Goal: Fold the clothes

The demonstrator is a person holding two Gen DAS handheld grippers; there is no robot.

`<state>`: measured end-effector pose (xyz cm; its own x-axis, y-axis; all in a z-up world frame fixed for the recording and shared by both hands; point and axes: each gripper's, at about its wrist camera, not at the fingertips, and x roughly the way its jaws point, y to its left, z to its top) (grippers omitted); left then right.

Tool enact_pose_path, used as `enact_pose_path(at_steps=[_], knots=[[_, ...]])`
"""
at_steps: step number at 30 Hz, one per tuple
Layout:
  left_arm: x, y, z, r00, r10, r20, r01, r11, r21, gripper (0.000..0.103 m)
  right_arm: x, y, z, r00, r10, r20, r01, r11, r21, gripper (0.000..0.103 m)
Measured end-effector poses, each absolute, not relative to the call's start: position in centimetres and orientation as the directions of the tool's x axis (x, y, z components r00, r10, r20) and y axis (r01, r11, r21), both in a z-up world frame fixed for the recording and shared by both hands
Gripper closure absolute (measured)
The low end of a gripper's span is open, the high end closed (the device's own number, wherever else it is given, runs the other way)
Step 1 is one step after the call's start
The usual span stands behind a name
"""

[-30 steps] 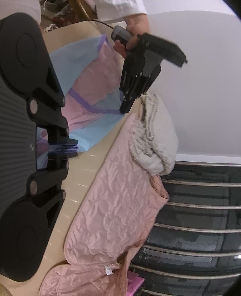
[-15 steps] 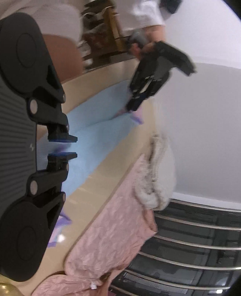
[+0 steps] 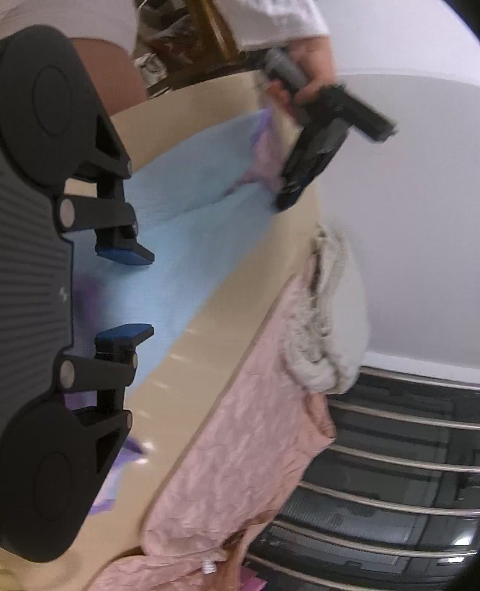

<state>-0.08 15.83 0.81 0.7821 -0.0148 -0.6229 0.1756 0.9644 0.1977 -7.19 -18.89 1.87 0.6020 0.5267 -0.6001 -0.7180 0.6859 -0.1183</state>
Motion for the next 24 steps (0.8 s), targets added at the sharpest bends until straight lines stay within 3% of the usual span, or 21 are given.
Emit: enact_pose_path(at_steps=[3,6,8,10,14,16,17,18,19,21,24], knots=[[-0.8,16.1,0.7,0.794,0.048,-0.607,0.107,0.970,0.217,0.074,-7.3,-19.0,1.1,0.613,0.522,-0.593,-0.703,0.703,-0.108,0.068],[-1.8,15.0,1.1,0.804,0.037,-0.594,0.121,0.967,0.223,0.066,-7.0,-19.1,1.4,0.618,0.530,-0.580,-0.691,0.718,-0.080,0.069],[-2.5,13.9,1.5,0.810,0.015,-0.586,0.145,0.964,0.224,0.054,-7.0,-20.2,2.9,0.655,0.540,-0.528,-0.665,0.744,-0.065,0.069],[-3.2,12.9,1.8,0.816,-0.007,-0.578,0.168,0.959,0.226,0.036,-6.5,-21.8,4.5,0.707,0.515,-0.484,-0.608,0.793,-0.044,0.068],[-4.7,10.8,2.5,0.825,-0.051,-0.563,0.216,0.949,0.230,0.035,-2.7,-24.5,5.6,0.788,0.295,-0.540,-0.388,0.920,-0.064,0.067],[-5.3,9.8,2.6,0.826,-0.067,-0.560,0.235,0.943,0.234,0.035,-1.1,-24.3,4.6,0.780,0.249,-0.575,-0.348,0.935,-0.067,0.067],[-5.2,9.5,2.1,0.819,-0.059,-0.570,0.234,0.942,0.239,0.035,-0.5,-24.1,3.9,0.772,0.240,-0.588,-0.341,0.938,-0.065,0.070],[-5.2,9.2,1.7,0.813,-0.052,-0.580,0.234,0.942,0.242,0.035,-0.2,-23.8,3.2,0.763,0.232,-0.603,-0.338,0.939,-0.066,0.090],[-5.1,9.1,1.3,0.807,-0.049,-0.589,0.233,0.942,0.241,0.035,0.0,-23.5,2.6,0.755,0.224,-0.616,-0.335,0.940,-0.069,0.102],[-5.0,9.2,0.8,0.802,-0.046,-0.596,0.222,0.949,0.225,0.036,-0.4,-22.9,1.8,0.763,0.201,-0.614,-0.329,0.939,-0.103,0.101],[-4.9,9.7,0.8,0.795,-0.048,-0.605,0.208,0.958,0.196,0.036,-2.4,-23.6,2.8,0.832,0.177,-0.526,-0.272,0.956,-0.108,0.102]])
